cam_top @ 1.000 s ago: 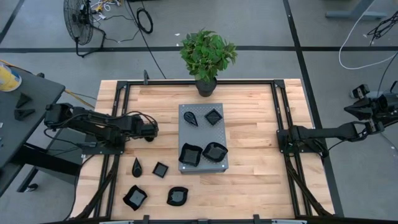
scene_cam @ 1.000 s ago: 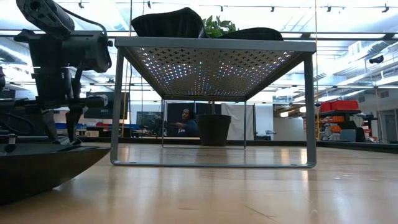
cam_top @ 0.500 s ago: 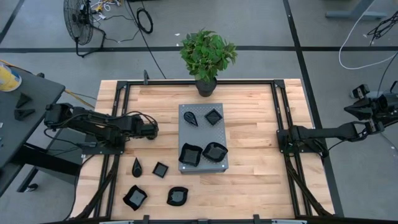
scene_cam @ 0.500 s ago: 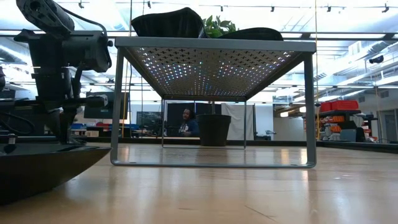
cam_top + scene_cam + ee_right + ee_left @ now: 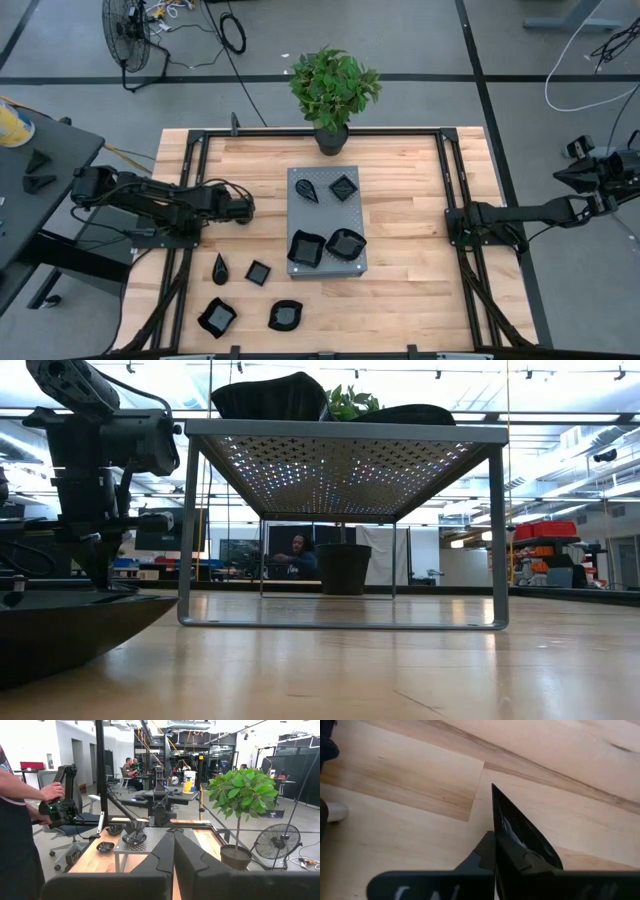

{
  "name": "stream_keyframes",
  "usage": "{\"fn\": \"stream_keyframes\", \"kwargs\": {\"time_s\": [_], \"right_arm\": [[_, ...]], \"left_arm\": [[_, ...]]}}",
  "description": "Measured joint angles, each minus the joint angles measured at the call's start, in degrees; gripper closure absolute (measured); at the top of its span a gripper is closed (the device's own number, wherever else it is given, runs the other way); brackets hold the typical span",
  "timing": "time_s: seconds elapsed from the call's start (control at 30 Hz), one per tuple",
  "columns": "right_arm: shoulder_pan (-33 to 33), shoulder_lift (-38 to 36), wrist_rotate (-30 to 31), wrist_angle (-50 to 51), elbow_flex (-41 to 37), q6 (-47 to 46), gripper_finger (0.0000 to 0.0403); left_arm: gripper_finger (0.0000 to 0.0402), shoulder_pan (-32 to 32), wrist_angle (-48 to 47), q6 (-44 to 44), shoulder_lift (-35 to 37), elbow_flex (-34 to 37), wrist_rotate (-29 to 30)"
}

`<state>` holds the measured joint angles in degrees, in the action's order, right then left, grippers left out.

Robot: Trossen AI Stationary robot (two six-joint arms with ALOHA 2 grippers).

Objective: Pick & Place Mini shaped plates
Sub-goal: Stack the black bowl on top of the black bowl on the shelf

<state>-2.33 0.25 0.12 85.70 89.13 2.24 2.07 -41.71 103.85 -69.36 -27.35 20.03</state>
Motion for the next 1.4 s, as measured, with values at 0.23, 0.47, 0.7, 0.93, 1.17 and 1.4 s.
{"fn": "stream_keyframes", "kwargs": {"time_s": [0.23, 0.47, 0.7, 0.93, 1.17, 1.4], "right_arm": [[0.0, 0.0, 0.0, 0.0, 0.0, 0.0, 0.0387], [0.0, 0.0, 0.0, 0.0, 0.0, 0.0, 0.0387], [0.0, 0.0, 0.0, 0.0, 0.0, 0.0, 0.0387], [0.0, 0.0, 0.0, 0.0, 0.0, 0.0, 0.0387], [0.0, 0.0, 0.0, 0.0, 0.0, 0.0, 0.0387], [0.0, 0.0, 0.0, 0.0, 0.0, 0.0, 0.0387]], "left_arm": [[0.0398, -0.1, -1.0, -2.9, 0.1, -2.2, -0.5], [0.0400, -0.1, -3.6, -7.2, 1.0, -6.1, 1.8], [0.0400, 0.0, -4.9, -16.9, 4.6, -11.5, 6.7], [0.0401, 0.0, -6.2, -31.5, 5.7, -20.1, 12.7], [0.0401, 2.0, -6.1, -52.7, 5.6, -29.8, 16.3], [0.0401, 5.8, -5.8, -82.1, 4.1, -37.4, 15.1]]}}
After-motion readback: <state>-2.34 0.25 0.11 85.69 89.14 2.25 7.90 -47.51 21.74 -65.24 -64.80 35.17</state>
